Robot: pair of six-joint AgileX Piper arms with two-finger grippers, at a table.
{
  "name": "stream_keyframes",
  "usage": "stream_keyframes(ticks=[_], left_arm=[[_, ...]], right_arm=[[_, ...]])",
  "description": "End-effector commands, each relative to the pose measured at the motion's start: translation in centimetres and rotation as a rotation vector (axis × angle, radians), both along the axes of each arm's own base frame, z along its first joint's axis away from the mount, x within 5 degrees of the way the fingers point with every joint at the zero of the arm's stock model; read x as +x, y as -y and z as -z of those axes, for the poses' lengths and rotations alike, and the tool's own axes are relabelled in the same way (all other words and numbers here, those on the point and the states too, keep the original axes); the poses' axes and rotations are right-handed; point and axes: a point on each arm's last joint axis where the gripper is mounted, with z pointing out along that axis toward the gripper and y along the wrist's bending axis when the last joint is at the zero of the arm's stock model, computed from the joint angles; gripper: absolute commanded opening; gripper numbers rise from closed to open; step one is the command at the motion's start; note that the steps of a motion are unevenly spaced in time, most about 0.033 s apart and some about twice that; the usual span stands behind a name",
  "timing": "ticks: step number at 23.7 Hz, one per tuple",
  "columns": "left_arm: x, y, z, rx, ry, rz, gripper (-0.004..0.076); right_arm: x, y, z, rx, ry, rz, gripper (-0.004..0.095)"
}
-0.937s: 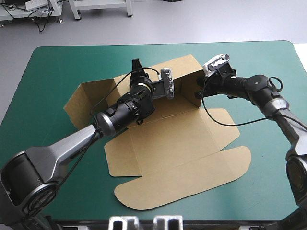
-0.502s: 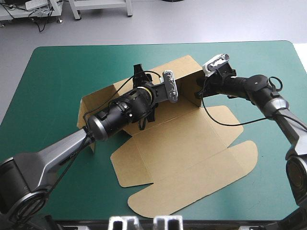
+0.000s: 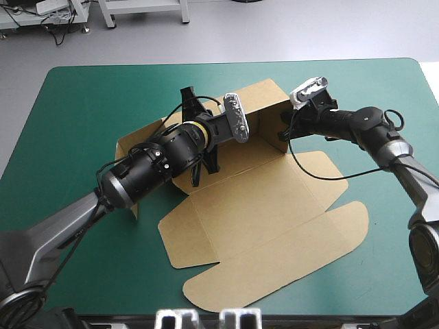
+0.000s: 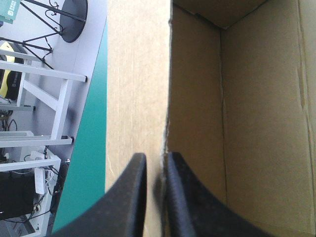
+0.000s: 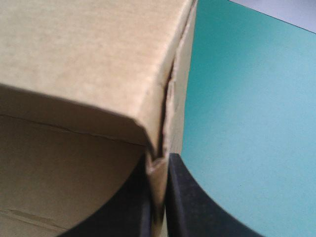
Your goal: Fold the box
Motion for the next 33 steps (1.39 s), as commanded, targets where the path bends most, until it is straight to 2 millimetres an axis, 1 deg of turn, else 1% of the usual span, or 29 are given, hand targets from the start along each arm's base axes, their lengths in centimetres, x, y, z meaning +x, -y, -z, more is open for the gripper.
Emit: stream_keyframes(ticks=[1,3,6,7,9,11,15,17,19,22,24,25,26,27,29,33], left_arm=[[-1.0,-1.5,-3.5,-0.098,0.094,-0.001,0.0012],[-0.9,-2.1,-3.9,-0.131,0.097,-0.027,0.0012],[0.1,-3.6,-4.5,-0.174,0.092,-0.096,0.0012],[0.7,-4.5,-4.8,-0.243,0.072,-0.121,0.0012],[0.7,-4.9,-5.2,-0.317,0.026,-0.111,0.0012],[-0.2,-4.8,-5.9,-0.362,-0.028,-0.046,0.0012],[-1.3,-4.9,-6.6,-0.398,-0.047,0.009,0.0012],[-1.8,-5.5,-7.3,-0.397,-0.025,0.006,0.0012],[-1.5,-6.6,-7.3,-0.382,-0.031,-0.034,0.0012],[0.2,-9.7,-6.9,-0.43,-0.083,-0.201,0.0012],[1.4,-12.2,-6.9,-0.505,-0.095,-0.299,0.0012],[2.1,-13.9,-6.9,-0.549,-0.101,-0.36,0.0012],[2.4,-14.7,-6.9,-0.564,-0.102,-0.385,0.0012],[2.8,-16.1,-6.9,-0.591,-0.105,-0.432,0.0012],[3.1,-17.6,-6.9,-0.629,-0.109,-0.482,0.0012],[3.5,-19.7,-6.8,-0.675,-0.115,-0.555,0.0012]], right_arm=[[-0.4,-0.1,-2.6,0.056,0.053,0.011,-0.0017],[-0.4,-0.1,-2.6,0.059,0.052,0.013,-0.0017],[-0.4,-0.1,-2.6,0.057,0.048,0.009,-0.0017],[-0.5,0.0,-2.6,0.051,0.045,0.01,-0.0017],[-0.5,0.0,-2.4,0.035,0.04,0.013,-0.0017],[-0.4,0.1,-2.4,0.033,0.042,0.02,-0.0017],[-0.3,0.2,-2.5,0.035,0.045,0.033,-0.0017],[-0.4,0.1,-2.5,0.042,0.036,0.032,-0.0017],[-0.6,0.2,-2.4,0.027,0.018,0.033,-0.0017],[-1.6,0.6,-2.9,-0.028,-0.027,0.027,-0.0017],[-2.4,1.0,-4.0,-0.053,-0.008,0.04,-0.0017],[-2.7,1.1,-4.6,-0.059,-0.003,0.045,-0.0017],[-2.9,1.2,-4.9,-0.063,-0.008,0.047,-0.0017],[-3.1,1.2,-5.3,-0.073,-0.043,0.043,-0.0017],[-3.4,1.2,-5.8,-0.084,-0.09,0.034,-0.0017],[-4.1,1.5,-7.4,-0.145,-0.193,0.022,-0.0017]])
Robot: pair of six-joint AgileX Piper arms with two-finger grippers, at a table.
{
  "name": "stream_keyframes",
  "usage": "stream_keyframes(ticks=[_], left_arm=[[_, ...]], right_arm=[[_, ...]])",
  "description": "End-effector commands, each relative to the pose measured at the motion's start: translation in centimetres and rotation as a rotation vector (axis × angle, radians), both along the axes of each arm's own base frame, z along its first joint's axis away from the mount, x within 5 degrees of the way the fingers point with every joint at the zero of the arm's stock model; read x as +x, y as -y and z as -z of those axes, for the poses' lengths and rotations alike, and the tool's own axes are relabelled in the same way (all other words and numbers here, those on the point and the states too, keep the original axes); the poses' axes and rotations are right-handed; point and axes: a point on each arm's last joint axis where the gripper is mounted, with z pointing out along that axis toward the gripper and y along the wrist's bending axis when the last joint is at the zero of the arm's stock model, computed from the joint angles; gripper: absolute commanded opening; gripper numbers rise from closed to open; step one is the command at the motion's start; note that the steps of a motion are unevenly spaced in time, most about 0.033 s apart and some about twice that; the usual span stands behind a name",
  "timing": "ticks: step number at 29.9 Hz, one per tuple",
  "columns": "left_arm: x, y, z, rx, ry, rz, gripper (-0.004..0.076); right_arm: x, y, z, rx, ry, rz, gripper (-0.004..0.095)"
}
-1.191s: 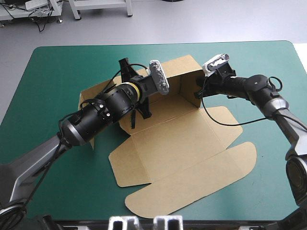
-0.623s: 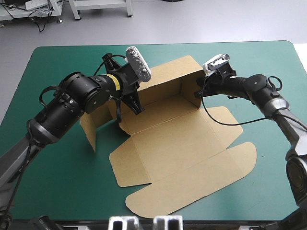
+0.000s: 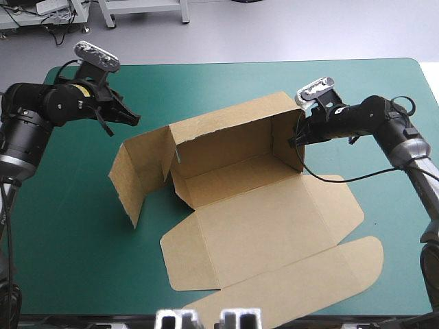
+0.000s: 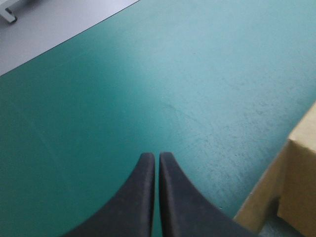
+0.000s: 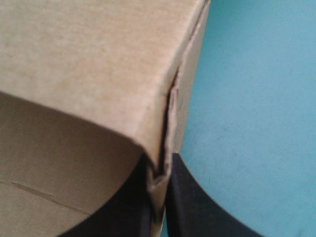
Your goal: Fold the box
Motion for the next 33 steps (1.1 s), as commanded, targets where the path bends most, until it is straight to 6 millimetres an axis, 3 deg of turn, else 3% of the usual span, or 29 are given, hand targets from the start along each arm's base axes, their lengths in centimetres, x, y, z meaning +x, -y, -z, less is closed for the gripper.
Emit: stream_keyframes(ticks=[1,6,10,14,20,24,29,33], left_arm=[[-0.8,-1.6,-2.4,-0.078,0.099,-0.057,0.0012],[-0.8,-2.4,-2.2,-0.085,0.087,-0.086,0.0011],[-0.7,-2.4,-2.1,-0.099,0.095,-0.086,0.001],[-0.5,-2.3,-2.1,-0.102,0.096,-0.084,0.001],[0.0,-2.3,-1.9,-0.108,0.107,-0.089,0.001],[0.0,-2.2,-1.9,-0.132,0.103,-0.083,0.001],[0.3,-1.9,-1.8,-0.169,0.106,-0.075,0.001],[0.4,-1.7,-1.7,-0.198,0.098,-0.071,0.001]], right_arm=[[-1.5,0.5,-3.9,-0.023,-0.012,0.007,-0.0017],[-2.3,1.4,-6.1,-0.142,-0.109,0.01,-0.0017],[-1.3,1.9,-6.8,-0.188,-0.107,0.071,-0.0017],[0.8,1.6,-5.2,-0.192,-0.166,0.076,-0.0017],[5.1,0.7,-0.3,-0.183,-0.334,0.086,-0.0018],[7.3,0.1,1.8,-0.158,-0.373,0.081,-0.0018],[9.4,-0.4,2.2,-0.115,-0.343,0.103,-0.0001],[9.7,-0.7,0.9,-0.076,-0.313,0.092,0.0172]])
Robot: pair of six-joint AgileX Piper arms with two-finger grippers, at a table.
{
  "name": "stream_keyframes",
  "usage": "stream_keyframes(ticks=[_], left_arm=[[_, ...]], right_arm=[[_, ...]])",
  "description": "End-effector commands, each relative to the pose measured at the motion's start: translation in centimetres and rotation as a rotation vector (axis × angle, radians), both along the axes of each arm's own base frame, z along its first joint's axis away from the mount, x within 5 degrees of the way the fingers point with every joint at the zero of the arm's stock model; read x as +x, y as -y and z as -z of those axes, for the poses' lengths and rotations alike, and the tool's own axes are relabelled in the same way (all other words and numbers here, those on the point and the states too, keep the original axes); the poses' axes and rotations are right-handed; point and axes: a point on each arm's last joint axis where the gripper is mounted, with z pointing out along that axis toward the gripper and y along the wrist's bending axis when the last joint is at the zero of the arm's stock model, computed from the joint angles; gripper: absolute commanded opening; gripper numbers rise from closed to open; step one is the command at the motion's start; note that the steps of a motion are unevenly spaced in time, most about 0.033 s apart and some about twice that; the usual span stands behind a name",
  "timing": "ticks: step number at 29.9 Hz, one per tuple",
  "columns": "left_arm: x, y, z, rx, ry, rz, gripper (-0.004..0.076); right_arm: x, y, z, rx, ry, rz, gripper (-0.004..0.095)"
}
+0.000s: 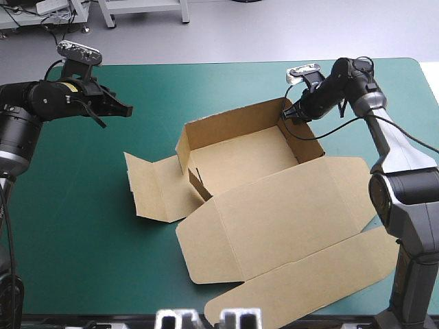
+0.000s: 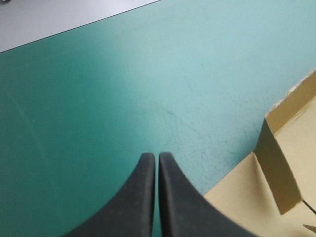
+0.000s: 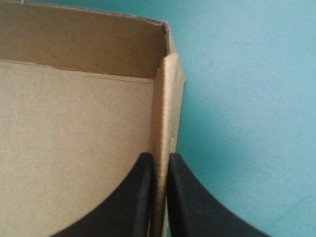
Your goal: Fold the box
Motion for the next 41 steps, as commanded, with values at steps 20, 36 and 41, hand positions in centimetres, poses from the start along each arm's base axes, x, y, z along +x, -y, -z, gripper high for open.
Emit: stream_keyframes(ticks=[20,36,41], left_arm=[[-1.0,0.3,-1.6,-0.052,0.03,0.005,0.0006],[-1.1,0.3,-1.4,-0.056,0.011,0.01,0.0006],[-1.1,0.3,-1.4,-0.056,0.003,0.01,0.0006]], right_arm=[[-6.0,1.3,-8.6,-0.005,0.085,0.037,0.0622],[-2.5,-0.2,1.4,-0.013,-0.157,-0.033,0.0479],[-2.3,-0.2,1.7,-0.037,-0.147,-0.082,0.0166]])
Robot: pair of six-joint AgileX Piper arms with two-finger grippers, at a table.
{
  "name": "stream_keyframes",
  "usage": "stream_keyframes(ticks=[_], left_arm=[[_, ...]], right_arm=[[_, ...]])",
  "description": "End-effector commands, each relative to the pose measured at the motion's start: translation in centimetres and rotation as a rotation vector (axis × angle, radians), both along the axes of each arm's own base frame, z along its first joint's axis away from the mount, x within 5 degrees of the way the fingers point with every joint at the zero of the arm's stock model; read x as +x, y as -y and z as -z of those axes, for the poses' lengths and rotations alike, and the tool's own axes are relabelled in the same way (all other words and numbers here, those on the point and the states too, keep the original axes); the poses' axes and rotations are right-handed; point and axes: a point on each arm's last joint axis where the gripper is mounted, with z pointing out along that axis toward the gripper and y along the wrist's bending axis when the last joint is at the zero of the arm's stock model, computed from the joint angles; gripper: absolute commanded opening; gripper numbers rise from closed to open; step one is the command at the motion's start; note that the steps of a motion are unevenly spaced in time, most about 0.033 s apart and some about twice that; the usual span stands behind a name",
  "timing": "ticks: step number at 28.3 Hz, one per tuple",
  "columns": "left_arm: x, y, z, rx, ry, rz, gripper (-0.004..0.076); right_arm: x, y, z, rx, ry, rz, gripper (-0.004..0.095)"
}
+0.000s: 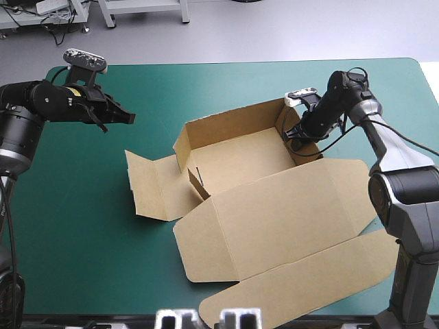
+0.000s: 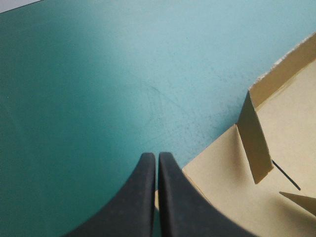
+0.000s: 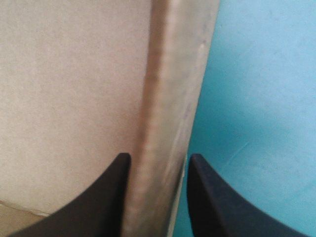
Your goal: Fold the box
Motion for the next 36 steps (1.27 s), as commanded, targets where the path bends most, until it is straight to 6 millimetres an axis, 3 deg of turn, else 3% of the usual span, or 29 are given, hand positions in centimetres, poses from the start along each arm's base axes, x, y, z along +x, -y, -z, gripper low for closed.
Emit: stream_keyframes(ticks=[1,3,7,10,15,21,24,28,32,33,36], left_arm=[[-0.8,0.1,-2.3,-0.046,0.105,-0.013,0.0006],[-0.8,0.1,-2.4,-0.054,0.109,-0.021,0.0006],[-0.6,0.0,-2.6,-0.09,0.131,-0.065,0.0006],[-0.4,-0.1,-2.8,-0.104,0.158,-0.083,0.0006],[-0.1,-0.9,-3.0,-0.076,0.191,-0.149,0.0006],[0.1,-3.7,-3.0,-0.052,0.202,-0.275,0.0008],[0.3,-5.6,-2.8,-0.049,0.2,-0.334,0.0041],[1.1,-7.0,-1.8,-0.105,0.161,-0.366,0.013],[2.7,-6.5,0.0,-0.163,0.096,-0.297,0.0201],[3.6,-6.2,1.2,-0.201,0.047,-0.268,0.0214],[5.1,-5.1,3.1,-0.3,-0.024,-0.165,0.0214]], right_arm=[[-0.5,-0.4,-2.4,0.018,0.061,-0.047,0.01],[-0.7,-0.3,-3.1,0.018,0.08,-0.053,-0.0013],[-0.8,-0.2,-5.3,0.025,0.142,-0.057,-0.0018],[-1.2,0.4,-8.2,0.049,0.223,-0.039,-0.0018],[-2.5,3.7,-13.3,0.119,0.351,0.044,-0.0019],[-4.7,8.4,-17.7,0.234,0.48,0.122,-0.0019],[-5.4,9.9,-18.8,0.27,0.517,0.157,-0.0019],[-5.9,9.9,-19.8,0.333,0.556,0.13,-0.0019],[-6.0,8.9,-20.6,0.453,0.594,0.071,-0.0019],[-6.1,8.7,-20.8,0.488,0.609,0.051,-0.0019],[-6.1,8.7,-20.7,0.472,0.609,0.049,-0.0019]])
